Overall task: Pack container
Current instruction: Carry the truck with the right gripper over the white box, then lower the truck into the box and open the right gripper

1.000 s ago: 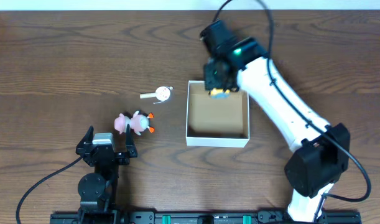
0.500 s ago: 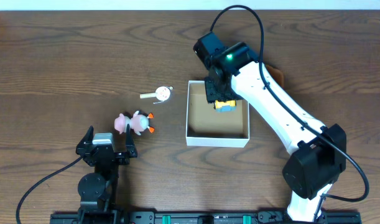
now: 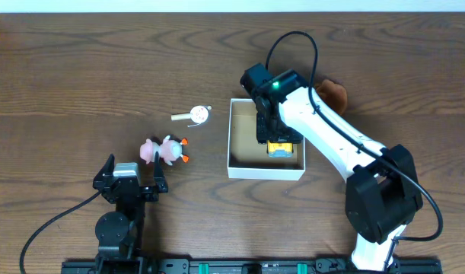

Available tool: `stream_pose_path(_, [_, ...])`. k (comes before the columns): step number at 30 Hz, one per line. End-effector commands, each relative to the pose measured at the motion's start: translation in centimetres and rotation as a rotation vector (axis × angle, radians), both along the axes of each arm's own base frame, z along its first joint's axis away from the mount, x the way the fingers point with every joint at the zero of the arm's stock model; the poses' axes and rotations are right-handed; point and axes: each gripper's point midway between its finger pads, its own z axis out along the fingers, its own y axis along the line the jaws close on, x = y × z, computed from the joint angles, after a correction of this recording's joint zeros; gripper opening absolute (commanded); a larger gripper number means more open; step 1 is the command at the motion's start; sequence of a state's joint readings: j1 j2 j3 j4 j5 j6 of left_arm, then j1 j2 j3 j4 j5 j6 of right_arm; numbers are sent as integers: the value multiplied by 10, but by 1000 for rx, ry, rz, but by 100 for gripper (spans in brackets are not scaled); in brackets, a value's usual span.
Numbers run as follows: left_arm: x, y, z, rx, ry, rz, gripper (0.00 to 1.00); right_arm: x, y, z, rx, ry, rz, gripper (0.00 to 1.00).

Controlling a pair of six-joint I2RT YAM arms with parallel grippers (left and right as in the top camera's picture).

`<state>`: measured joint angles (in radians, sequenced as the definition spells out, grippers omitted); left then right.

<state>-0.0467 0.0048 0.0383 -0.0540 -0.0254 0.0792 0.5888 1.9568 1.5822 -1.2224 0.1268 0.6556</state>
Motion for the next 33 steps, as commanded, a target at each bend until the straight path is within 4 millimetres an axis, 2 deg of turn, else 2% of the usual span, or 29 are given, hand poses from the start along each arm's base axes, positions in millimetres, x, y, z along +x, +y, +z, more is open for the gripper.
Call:
stream_pose_path(1, [1,0,-20,8,49,0,98,-8,-1,-15,-2,29,-31,37])
stream_pose_path(8, [1,0,-20,8,49,0,98,-16,-6,-35,-7,49,-32,40])
stream_pose_path(12, [1,0,-20,8,49,0,98,-16,-6,-37,-6,48,-32,41])
stream_pose_path(16, [1,0,-20,8,49,0,98,-15,-5,-37,-1,41,-31,37])
stream_pose_path(19, [1,0,-20,8,49,0,98,-15,-5,-37,-2,42,-31,42])
stream_pose_path(21, [1,0,-20,8,49,0,98,-15,-5,-37,-2,42,-31,49])
stream_pose_path(29, [1,0,-20,8,49,0,98,-20,3,-38,41,73,-33,54])
stream_pose_path(33, [1,0,-20,8,49,0,98,-20,3,-38,40,73,-26,63])
